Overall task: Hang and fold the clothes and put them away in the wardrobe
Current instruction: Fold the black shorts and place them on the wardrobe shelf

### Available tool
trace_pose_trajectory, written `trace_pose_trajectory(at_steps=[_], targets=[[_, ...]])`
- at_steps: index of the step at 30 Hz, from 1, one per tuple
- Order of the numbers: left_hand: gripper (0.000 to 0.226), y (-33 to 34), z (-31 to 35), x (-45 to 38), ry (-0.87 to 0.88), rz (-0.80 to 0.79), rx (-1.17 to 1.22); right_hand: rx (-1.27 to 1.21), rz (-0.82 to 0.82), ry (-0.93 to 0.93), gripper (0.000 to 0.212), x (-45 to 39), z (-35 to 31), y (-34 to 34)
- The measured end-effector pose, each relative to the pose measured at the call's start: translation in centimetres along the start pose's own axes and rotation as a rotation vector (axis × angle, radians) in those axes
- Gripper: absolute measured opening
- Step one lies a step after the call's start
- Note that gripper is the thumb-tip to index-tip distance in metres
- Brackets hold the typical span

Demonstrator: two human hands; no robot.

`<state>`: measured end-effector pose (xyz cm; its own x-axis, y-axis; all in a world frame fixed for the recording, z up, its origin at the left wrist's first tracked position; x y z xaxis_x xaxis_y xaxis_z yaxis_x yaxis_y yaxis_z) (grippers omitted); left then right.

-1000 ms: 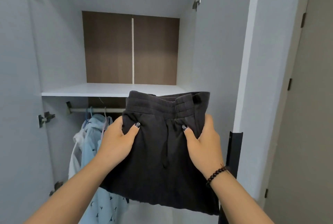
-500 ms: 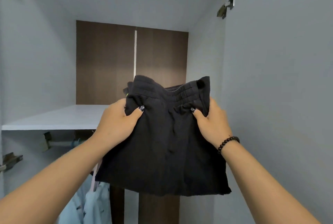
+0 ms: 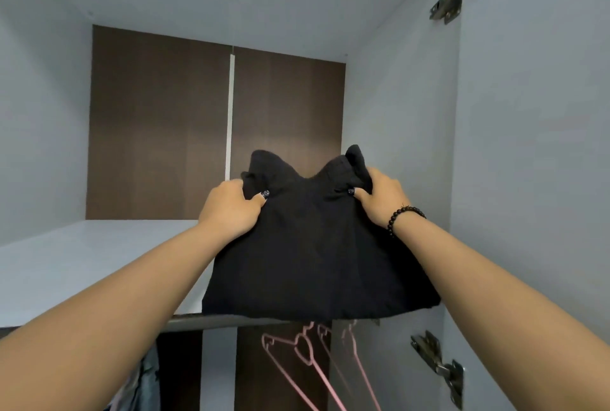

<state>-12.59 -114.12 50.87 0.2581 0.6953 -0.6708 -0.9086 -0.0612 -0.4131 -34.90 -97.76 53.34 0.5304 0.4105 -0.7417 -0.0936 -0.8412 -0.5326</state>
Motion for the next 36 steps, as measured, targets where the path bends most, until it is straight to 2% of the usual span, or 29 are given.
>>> trace_pose_trajectory(at_steps=[5, 10, 13, 17, 20, 23, 27, 36], targets=[[0.03, 5.8, -3.5, -2.4, -0.092, -0.119, -0.07, 0.118, -0.077, 0.04, 0.014, -3.2, 3.6, 5.0], [0.02, 9.3, -6.1, -1.7, -0.201, -0.342, -0.096, 0.225, -0.272, 0.073, 0.02, -3.5, 6.3, 10.2], [0.018, 8.1, -5.6, -1.0, -0.216, -0.404, -0.111, 0.303, -0.397, 0.088, 0.029, -2.4, 6.5, 11.0], [0.063, 5.3, -3.9, 1.0, -0.11, -0.425, -0.109, 0.277, -0.341, 0.031, 0.04, 0.1, 3.7, 8.3], [0.061, 4.2, -1.8, 4.5, 0.071, -0.495, -0.069, 0.2, -0.316, -0.031, 0.043, 4.7, 1.0, 6.1], [0.057, 5.1, -0.6, 7.8, 0.193, -0.63, -0.16, 0.192, -0.373, -0.049, 0.045, 9.6, -0.8, 6.1], [0.057, 7.4, -0.8, 8.1, 0.172, -0.704, -0.203, 0.26, -0.49, 0.003, 0.051, 10.4, 0.4, 8.0], [0.059, 11.6, 0.1, 6.9, 0.225, -0.655, -0.287, 0.24, -0.565, 0.027, 0.051, 7.4, 4.0, 9.3]])
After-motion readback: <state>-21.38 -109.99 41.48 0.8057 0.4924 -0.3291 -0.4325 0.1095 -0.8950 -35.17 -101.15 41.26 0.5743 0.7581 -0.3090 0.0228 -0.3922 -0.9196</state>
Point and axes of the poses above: each hand's wrist, its own x-axis away from the middle knuckle, its own y-axis out of the palm, z = x × y, the point moved 9 cm from there along -x, towards the middle knuckle, and after that the axes turned 7 degrees about z, right-handed, at the moved point
